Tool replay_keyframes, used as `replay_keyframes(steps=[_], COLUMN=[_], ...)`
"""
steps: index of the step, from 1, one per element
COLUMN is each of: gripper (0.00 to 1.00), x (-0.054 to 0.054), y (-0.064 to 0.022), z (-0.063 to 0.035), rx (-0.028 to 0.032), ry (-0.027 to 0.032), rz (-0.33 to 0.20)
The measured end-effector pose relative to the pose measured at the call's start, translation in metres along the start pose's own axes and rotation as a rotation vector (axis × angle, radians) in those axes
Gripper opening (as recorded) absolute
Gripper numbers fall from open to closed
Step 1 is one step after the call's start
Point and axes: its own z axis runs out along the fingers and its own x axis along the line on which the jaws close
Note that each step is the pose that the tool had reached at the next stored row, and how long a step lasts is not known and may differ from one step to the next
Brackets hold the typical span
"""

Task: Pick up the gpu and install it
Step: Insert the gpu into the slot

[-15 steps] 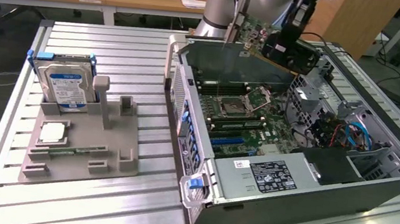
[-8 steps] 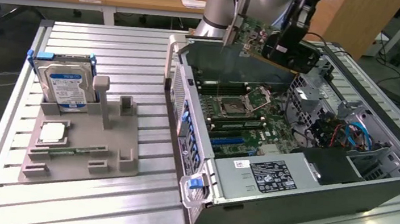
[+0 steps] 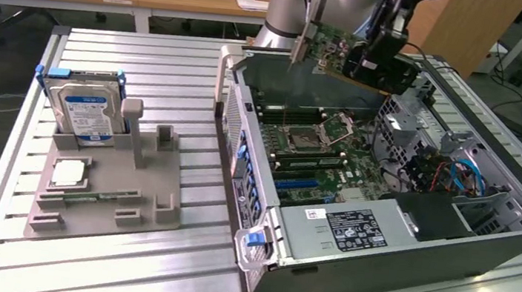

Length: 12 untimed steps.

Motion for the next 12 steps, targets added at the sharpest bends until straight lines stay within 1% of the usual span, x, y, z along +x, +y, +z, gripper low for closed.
replay_keyframes(steps=[4,12], gripper=[0.28,0.28], x=[0.0003,0.0005], y=[-0.0001,-0.0002], z=[0.0,0.0001], rx=[0.0035,0.0041], ry=[-0.0011,-0.0006], rz=[-0.019,-0.052])
